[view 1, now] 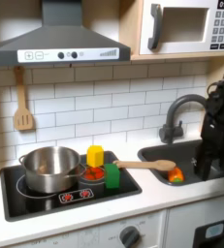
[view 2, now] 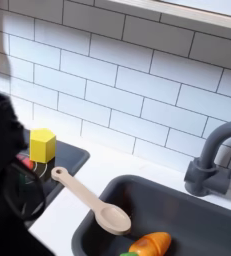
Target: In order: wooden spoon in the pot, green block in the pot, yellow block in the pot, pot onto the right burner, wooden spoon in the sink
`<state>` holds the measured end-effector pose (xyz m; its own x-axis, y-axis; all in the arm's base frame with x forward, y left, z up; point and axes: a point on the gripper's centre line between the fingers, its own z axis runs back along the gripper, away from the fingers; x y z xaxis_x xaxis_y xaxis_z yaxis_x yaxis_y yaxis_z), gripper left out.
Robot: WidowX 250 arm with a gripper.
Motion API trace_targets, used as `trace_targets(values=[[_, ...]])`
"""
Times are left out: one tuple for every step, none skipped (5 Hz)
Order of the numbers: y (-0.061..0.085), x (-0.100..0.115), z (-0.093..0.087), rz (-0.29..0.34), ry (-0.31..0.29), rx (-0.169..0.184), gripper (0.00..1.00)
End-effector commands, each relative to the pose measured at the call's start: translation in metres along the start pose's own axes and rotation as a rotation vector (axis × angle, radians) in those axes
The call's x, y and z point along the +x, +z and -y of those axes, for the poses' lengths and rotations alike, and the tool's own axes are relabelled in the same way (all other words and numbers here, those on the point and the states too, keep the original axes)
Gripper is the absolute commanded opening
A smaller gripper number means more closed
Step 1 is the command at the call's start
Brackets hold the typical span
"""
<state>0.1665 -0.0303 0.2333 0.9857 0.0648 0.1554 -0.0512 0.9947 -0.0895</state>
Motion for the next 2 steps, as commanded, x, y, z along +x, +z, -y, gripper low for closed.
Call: trace_targets(values=[[-0.025,0.034,0.023,0.048,0.049,-0.003,1.00],[-0.034,0.050,0.027,0.070,0.021,0.053,1.00]])
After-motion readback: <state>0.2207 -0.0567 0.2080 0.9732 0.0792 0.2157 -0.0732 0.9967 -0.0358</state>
